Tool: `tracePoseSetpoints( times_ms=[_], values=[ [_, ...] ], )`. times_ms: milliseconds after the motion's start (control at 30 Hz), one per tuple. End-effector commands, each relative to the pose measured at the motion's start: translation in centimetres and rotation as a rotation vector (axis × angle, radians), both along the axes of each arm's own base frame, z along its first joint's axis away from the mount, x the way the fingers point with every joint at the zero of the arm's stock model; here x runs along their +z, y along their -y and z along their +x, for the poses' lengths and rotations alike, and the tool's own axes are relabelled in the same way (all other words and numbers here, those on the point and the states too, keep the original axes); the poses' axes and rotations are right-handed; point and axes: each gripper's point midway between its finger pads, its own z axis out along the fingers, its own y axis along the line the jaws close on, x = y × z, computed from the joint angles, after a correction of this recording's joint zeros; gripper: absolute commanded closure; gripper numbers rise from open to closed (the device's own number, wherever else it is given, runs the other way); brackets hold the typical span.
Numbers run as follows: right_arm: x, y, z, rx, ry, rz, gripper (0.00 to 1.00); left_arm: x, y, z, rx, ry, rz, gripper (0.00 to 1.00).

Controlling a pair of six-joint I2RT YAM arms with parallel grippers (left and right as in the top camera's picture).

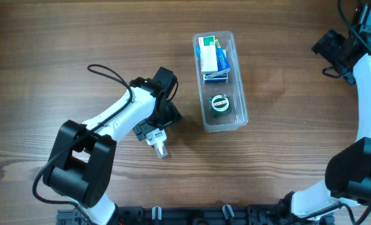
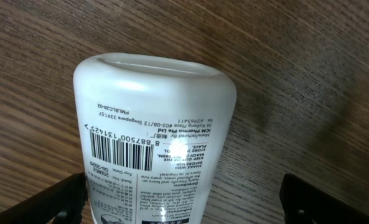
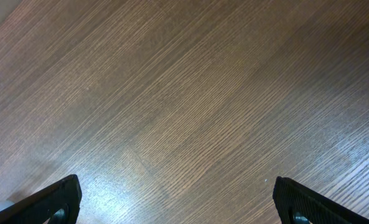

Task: Pack container
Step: 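Lift white tube with left gripper and reorient it over container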

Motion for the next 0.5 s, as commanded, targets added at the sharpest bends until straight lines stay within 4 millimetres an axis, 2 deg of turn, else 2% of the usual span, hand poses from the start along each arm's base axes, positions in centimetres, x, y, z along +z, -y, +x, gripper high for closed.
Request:
tracePoseSetpoints(
  times_ms=[0,267,467],
  values=[
    [-0.8,-0.3,0.0,-0.004,-0.016,0.011,0.0,-0.1,-0.5,0.0,-0.02,0.006,0.017,0.0],
    [-0.8,-0.3,0.0,-0.004,-0.016,0.011,0.0,-0.2,-1.0,-0.2,-0.019,-0.001,0.04,0.0],
    [-0.8,-0.3,0.0,-0.004,-0.016,0.011,0.0,-2.0,-1.4,-1.3,-0.016,-0.011,0.04,0.0]
  ],
)
